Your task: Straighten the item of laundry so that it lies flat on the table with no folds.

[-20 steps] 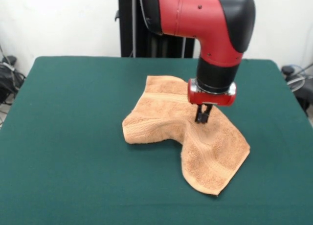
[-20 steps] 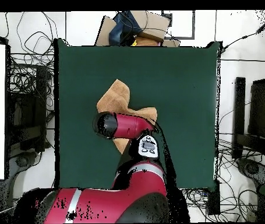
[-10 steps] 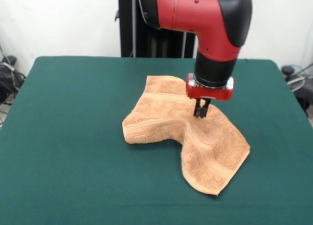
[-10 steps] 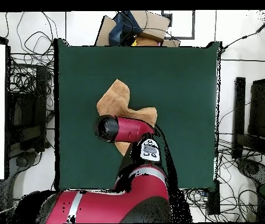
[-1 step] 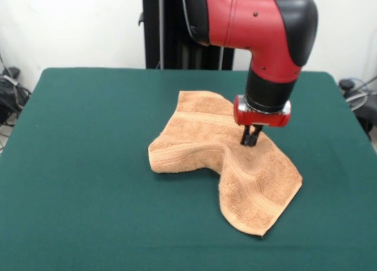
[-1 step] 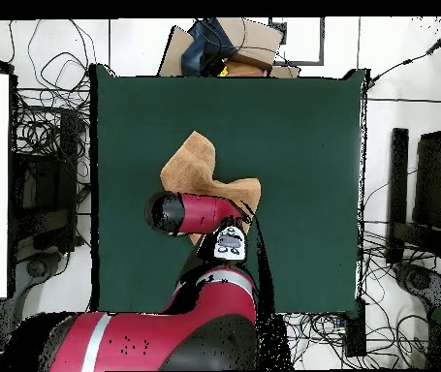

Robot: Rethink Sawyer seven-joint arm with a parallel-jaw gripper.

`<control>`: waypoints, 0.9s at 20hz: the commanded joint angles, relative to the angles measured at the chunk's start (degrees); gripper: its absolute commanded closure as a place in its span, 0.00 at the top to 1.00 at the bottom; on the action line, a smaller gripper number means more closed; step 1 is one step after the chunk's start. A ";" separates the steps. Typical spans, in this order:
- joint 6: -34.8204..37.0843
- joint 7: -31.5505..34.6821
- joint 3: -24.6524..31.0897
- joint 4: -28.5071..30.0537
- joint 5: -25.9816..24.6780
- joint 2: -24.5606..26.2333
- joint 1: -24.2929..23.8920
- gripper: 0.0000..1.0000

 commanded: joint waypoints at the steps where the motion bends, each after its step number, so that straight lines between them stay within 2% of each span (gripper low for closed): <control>1: -5.66 8.95 4.48 -5.52 0.55 7.94 0.56 0.00; 6: -6.17 8.46 5.37 -5.65 0.52 8.34 -0.25 0.00; 16: -4.87 8.03 6.92 1.29 -0.27 3.13 -1.02 0.00; 18: -5.64 8.92 6.06 1.57 -0.40 3.35 0.27 0.00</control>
